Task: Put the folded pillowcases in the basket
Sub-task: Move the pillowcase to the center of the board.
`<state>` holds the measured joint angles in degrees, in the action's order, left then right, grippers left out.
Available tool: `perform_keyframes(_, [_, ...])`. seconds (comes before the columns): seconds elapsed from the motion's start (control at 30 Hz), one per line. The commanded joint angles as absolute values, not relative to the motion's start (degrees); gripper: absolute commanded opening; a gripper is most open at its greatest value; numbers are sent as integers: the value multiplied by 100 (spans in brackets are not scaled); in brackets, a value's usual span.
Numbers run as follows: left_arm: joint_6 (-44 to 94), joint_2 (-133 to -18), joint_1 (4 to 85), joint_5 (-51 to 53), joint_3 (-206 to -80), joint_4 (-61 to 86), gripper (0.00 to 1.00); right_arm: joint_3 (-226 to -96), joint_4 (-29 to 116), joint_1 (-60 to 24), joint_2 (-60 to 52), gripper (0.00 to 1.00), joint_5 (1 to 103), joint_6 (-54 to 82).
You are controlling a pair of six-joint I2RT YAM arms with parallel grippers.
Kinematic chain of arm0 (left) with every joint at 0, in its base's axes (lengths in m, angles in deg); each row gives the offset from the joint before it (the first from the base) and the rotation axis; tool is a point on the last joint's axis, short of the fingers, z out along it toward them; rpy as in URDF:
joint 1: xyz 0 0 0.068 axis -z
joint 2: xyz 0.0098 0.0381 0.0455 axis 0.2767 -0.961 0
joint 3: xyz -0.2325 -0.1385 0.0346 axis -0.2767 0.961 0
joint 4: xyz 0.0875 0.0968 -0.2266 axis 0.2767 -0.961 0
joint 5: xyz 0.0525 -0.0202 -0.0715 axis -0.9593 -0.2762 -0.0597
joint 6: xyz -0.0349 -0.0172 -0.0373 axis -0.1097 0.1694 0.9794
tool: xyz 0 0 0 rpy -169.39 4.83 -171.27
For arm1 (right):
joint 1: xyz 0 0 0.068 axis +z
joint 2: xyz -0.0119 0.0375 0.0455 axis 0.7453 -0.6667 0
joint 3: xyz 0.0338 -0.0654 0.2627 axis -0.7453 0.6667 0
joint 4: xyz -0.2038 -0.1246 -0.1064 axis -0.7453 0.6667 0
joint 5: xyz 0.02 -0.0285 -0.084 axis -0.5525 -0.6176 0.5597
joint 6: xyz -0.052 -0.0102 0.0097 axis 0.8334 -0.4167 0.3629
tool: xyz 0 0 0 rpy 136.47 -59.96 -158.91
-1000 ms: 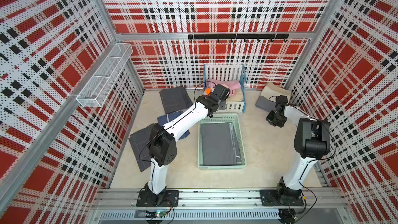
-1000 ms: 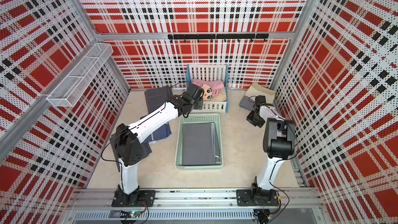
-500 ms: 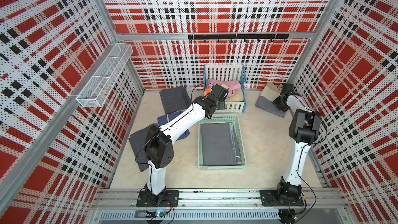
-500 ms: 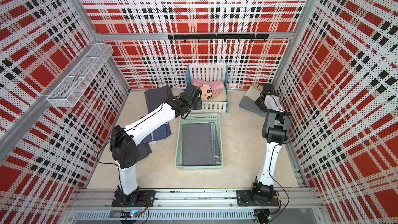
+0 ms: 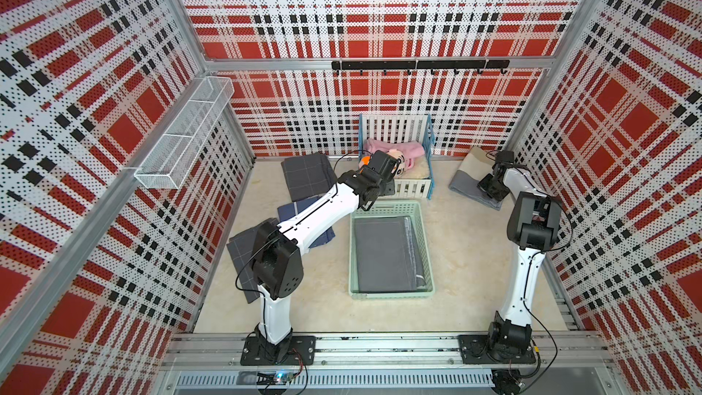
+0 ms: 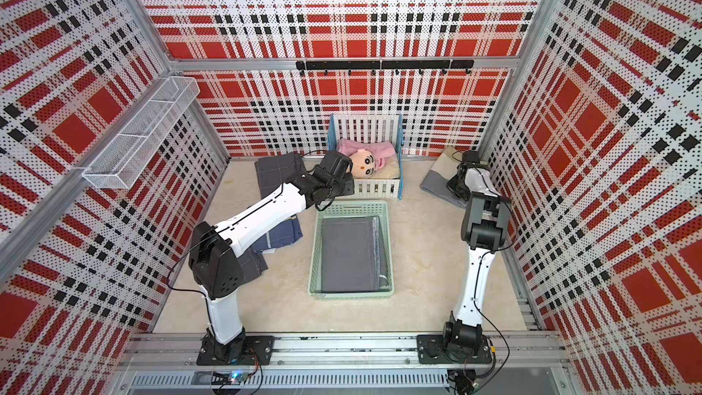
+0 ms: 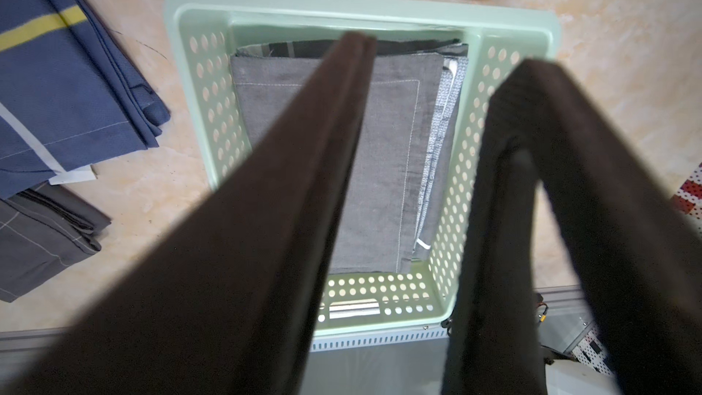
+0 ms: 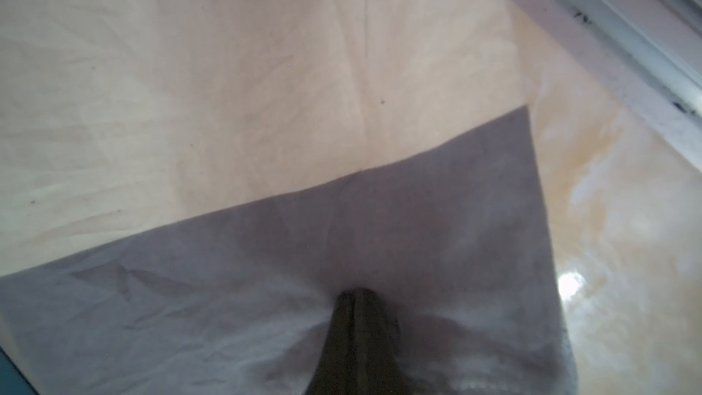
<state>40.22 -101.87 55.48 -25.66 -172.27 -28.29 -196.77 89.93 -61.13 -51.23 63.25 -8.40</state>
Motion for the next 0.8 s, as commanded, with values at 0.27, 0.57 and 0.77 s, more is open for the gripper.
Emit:
perform_keyframes(0.27, [3673,-10527,5500,-2185,-17536,-2529,35,-16355,9476,-5855,-3186,0,5542,-209])
perform_keyframes(0.57, [3610,-10626,5547,-1744,-17799,-2477,32,-14160,9564,-5416,-1203,0,5096,127])
perform_keyframes(0.77, [3811,-10443,5717,-1967,-17565,-2476,31,-14470,9608,-5394,-343,0,5163,87])
